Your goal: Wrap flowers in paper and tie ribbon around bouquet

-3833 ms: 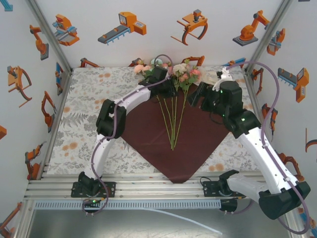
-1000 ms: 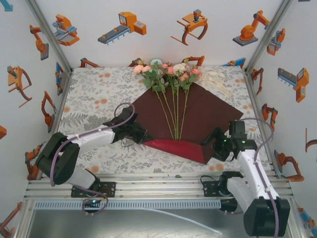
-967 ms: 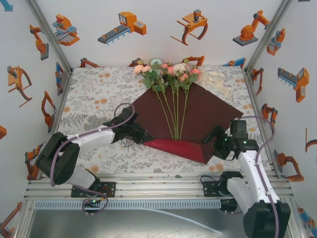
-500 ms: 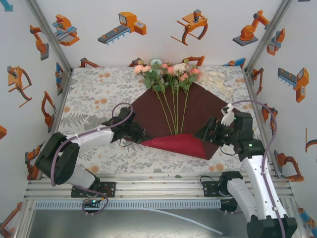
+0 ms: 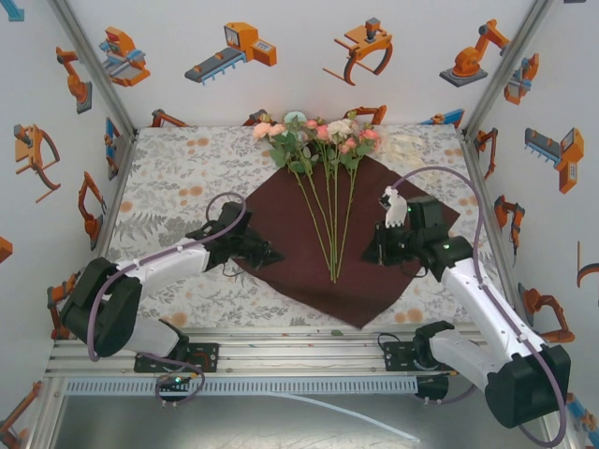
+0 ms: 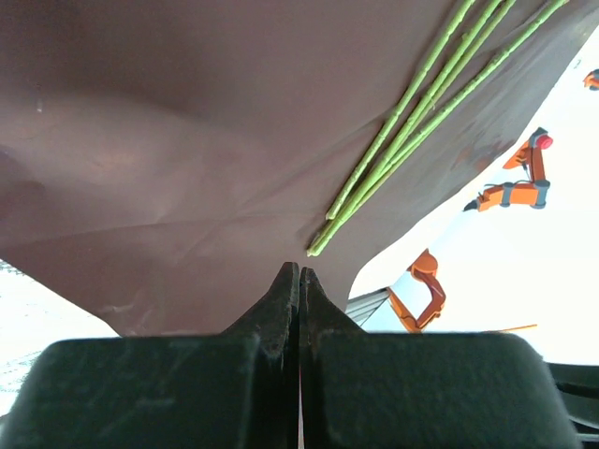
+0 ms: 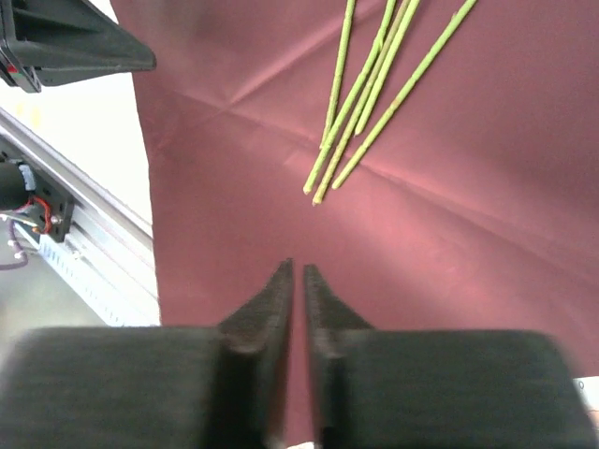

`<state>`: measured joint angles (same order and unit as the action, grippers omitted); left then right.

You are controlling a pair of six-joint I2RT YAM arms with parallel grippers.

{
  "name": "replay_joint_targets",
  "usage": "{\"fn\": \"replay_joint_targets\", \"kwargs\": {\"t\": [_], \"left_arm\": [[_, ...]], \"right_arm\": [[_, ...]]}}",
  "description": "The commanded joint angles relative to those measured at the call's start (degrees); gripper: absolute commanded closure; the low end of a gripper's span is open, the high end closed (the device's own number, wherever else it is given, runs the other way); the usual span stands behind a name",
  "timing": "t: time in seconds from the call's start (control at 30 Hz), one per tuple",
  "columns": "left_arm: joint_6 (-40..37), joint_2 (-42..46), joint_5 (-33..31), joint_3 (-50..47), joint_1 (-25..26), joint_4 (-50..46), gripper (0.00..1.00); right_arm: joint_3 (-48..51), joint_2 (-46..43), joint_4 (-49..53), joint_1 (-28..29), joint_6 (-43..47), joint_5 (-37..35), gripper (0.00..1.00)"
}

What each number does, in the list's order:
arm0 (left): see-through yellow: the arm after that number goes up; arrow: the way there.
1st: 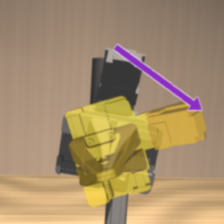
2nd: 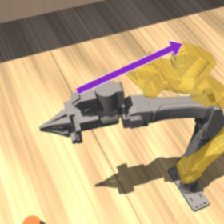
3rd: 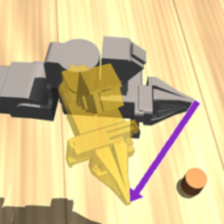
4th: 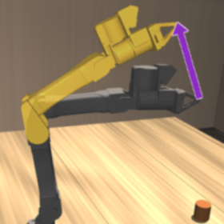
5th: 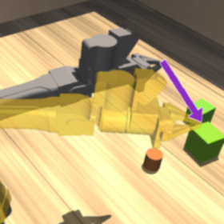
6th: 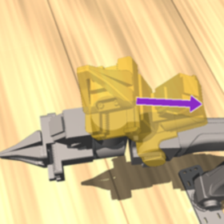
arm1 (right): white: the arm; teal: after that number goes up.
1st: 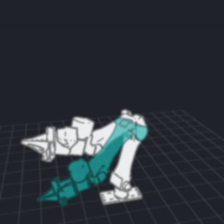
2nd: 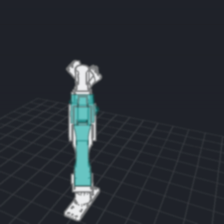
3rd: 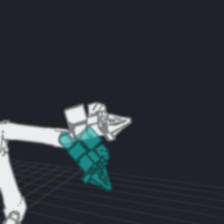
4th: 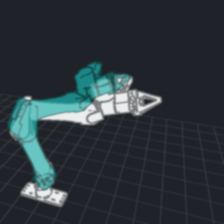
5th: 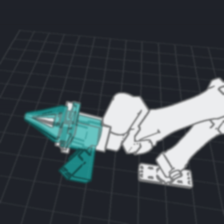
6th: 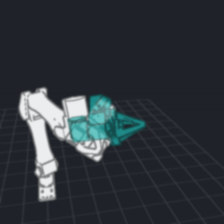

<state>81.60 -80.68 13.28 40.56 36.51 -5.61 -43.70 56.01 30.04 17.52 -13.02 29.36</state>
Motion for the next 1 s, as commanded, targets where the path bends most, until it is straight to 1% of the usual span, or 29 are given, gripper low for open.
{"fn": "replay_joint_targets", "kwargs": {"t": [0.0,0.03,0.07,0.1,0.13,0.17,0.23,0.27,0.37,0.4,0.43,0.5,0.57,0.67,0.83,0.97], "left_arm": [[-0.7,0.4,-0.1,-0.8,-0.8,0.8,1.0],[-3.5,0.2,1.1,-0.6,-0.8,3.7,1.0],[-7.1,0.1,2.0,0.4,-0.6,5.0,0.97],[-11.4,0.2,2.0,2.2,-0.2,2.3,0.93],[-14.7,0.3,0.2,5.2,0.4,-4.8,0.9],[-15.3,0.1,-1.7,7.8,0.5,-12.0,0.86],[-11.7,0.0,-2.6,9.3,0.2,-21.0,0.82],[-8.2,0.6,-3.5,8.8,0.5,-23.3,0.79],[3.6,5.4,-8.1,4.8,2.8,-24.0,0.68],[6.9,6.8,-9.5,3.8,3.4,-24.1,0.66],[9.8,7.9,-10.8,2.8,4.0,-24.4,0.64],[12.8,8.6,-12.4,1.8,4.7,-25.2,0.61],[14.0,7.7,-11.9,1.5,4.8,-25.3,0.59],[13.3,4.9,-9.1,2.0,5.4,-24.9,0.56],[12.4,-0.2,-5.8,3.1,6.9,-24.6,0.51],[11.8,-2.4,-4.3,3.3,7.8,-23.9,0.5]], "right_arm": [[-1.5,0.3,0.8,0.5,3.9,-1.6,0.98],[-1.5,0.7,0.8,0.5,3.2,-2.4,0.94],[-1.8,1.1,1.1,0.5,1.9,-4.0,0.84],[-2.4,1.2,1.6,0.5,0.5,-6.1,0.73],[-2.8,1.1,2.5,0.5,-1.7,-9.3,0.62],[-3.2,1.1,3.6,0.4,-4.4,-13.3,0.54],[-3.7,1.3,5.6,0.0,-9.9,-18.9,0.47],[-3.6,1.2,6.1,-0.1,-12.0,-20.1,0.45],[-3.0,0.8,7.6,-0.9,-18.0,-22.9,0.41],[-2.6,0.7,8.3,-1.3,-19.5,-23.4,0.41],[-2.3,0.6,8.8,-2.0,-20.9,-23.7,0.4],[-1.4,0.5,9.7,-3.5,-22.9,-23.7,0.4],[-0.6,0.7,9.9,-5.2,-24.1,-22.8,0.39],[-0.6,1.1,10.0,-6.5,-23.8,-22.0,0.39],[-0.5,1.0,12.6,-8.4,-23.9,-24.9,0.38],[0.2,0.5,14.0,-10.9,-25.0,-24.4,0.37]]}}
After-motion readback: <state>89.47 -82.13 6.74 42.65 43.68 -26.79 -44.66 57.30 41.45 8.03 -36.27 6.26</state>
